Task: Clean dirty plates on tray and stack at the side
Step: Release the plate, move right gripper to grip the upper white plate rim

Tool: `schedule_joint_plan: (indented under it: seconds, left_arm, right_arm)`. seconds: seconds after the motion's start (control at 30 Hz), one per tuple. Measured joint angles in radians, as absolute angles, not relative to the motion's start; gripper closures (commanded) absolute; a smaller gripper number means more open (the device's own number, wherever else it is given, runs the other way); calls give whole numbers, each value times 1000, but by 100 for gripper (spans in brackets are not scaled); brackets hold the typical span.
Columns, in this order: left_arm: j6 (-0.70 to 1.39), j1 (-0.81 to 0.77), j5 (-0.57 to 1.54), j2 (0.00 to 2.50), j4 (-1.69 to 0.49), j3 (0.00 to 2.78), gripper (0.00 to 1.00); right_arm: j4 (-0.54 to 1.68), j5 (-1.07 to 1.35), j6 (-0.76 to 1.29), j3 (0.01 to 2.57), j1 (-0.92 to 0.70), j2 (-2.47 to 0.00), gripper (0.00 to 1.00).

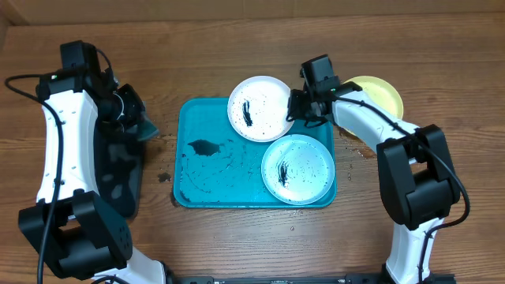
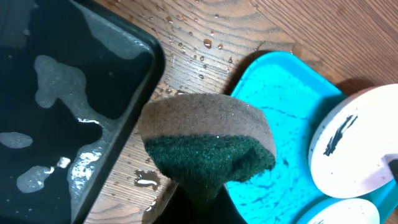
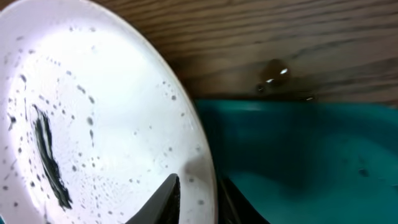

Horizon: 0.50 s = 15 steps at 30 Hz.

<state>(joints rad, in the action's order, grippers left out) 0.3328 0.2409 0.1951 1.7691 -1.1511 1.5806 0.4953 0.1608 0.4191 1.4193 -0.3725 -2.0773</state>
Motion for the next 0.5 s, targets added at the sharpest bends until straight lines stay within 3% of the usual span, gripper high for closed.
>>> schedule_joint_plan:
  seconds: [0.07, 0.2, 0.5]
  left_arm:
    - [333, 235, 196, 1769, -1151, 1581, 96]
    - [333, 222, 196, 1769, -1151, 1581, 96]
    - [283, 146, 278, 1769, -1151, 1581, 96]
  right_arm:
    - [500, 161, 416, 1419, -390, -2077, 90]
    - [502, 169, 418, 1419, -418, -2077, 96]
    - [532, 235, 422, 1419, -450, -2077, 96]
